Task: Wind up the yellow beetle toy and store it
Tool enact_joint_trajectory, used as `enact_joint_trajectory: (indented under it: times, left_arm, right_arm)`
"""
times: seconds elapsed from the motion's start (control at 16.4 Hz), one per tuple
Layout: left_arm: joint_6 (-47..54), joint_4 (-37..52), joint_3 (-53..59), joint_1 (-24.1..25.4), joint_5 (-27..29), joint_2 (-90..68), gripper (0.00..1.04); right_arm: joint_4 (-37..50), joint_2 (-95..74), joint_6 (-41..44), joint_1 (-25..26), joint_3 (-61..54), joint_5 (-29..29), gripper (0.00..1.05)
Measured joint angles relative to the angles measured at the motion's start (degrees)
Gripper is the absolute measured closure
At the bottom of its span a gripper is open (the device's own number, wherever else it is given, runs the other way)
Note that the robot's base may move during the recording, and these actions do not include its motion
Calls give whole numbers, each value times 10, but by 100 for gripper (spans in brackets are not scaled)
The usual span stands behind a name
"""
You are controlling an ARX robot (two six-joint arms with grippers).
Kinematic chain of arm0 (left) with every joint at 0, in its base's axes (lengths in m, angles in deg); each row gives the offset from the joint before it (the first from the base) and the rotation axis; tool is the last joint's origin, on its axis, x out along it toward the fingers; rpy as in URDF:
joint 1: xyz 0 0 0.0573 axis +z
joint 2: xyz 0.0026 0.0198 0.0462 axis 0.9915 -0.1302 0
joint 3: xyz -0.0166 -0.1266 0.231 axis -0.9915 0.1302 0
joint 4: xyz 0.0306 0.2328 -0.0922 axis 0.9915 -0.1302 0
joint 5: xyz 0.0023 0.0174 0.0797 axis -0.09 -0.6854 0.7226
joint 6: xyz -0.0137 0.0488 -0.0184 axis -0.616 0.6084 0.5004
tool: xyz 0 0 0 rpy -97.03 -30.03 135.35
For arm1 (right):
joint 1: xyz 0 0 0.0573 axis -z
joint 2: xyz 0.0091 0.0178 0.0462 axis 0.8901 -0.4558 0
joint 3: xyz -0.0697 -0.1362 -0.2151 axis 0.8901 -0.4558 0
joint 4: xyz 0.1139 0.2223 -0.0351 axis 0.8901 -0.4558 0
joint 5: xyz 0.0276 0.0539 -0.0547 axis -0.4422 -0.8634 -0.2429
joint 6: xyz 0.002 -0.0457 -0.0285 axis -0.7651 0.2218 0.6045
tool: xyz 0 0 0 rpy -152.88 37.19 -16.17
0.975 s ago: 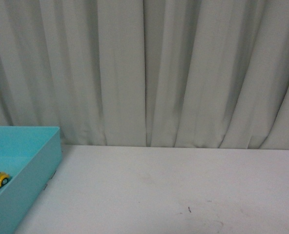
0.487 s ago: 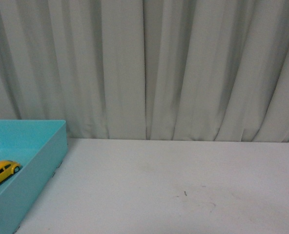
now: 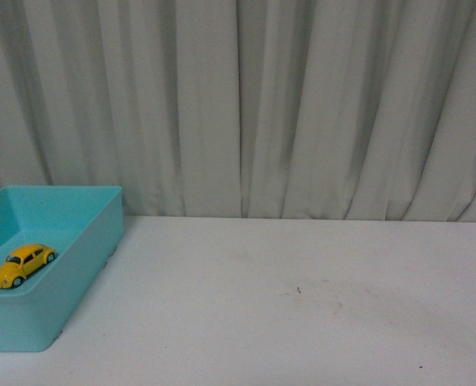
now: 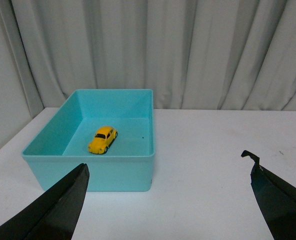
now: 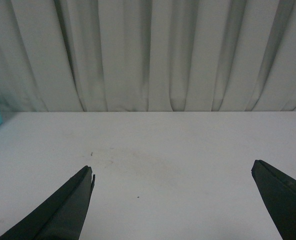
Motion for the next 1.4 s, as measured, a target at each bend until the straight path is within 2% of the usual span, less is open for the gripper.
enact_joint_trajectory:
  times: [1.4]
  left_arm:
    - [0, 0, 0, 0, 0, 0, 7]
  right_arm:
    - [1, 0, 0, 0, 0, 0, 7]
